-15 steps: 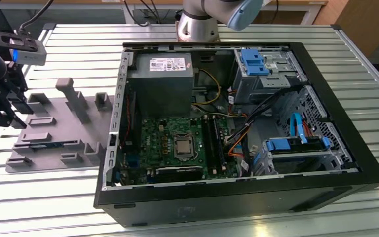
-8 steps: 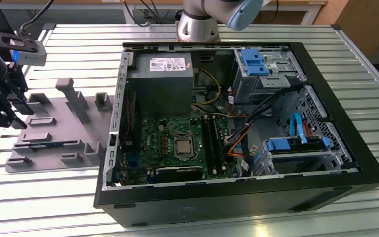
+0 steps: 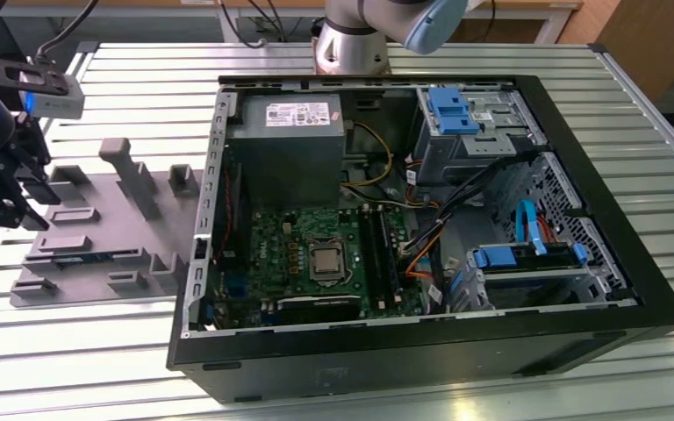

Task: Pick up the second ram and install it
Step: 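Pick up the second ram and move it above second insertion slot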

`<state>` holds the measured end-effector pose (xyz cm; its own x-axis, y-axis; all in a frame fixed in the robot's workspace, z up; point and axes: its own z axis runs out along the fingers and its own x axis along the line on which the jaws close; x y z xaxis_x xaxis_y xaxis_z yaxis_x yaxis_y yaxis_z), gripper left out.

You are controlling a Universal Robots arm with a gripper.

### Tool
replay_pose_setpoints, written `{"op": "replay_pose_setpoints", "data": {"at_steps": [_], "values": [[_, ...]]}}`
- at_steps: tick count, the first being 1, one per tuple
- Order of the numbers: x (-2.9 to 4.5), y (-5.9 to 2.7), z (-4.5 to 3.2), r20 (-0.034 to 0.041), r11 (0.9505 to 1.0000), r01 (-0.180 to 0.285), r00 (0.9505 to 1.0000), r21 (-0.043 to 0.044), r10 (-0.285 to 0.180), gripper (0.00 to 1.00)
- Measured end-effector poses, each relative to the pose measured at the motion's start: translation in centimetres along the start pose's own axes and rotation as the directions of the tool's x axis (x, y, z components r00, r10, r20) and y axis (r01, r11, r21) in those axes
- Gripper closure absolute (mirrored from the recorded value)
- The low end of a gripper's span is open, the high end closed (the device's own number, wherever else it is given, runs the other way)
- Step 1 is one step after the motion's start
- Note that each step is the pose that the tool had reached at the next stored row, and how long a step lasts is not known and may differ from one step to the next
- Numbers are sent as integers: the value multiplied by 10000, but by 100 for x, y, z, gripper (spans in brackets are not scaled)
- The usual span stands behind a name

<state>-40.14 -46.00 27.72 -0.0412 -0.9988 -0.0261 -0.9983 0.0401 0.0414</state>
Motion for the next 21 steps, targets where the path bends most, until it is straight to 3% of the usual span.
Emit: {"op": "replay_pose_setpoints", "data": {"at_steps": [5,10,21], "values": [[21,-3,61,-1,10000,34,10000,0,-34,58],[36,-6,113,-16,9992,403,9992,-5,-403,58],[46,-6,155,-19,9990,457,9990,-1,-457,58]]}}
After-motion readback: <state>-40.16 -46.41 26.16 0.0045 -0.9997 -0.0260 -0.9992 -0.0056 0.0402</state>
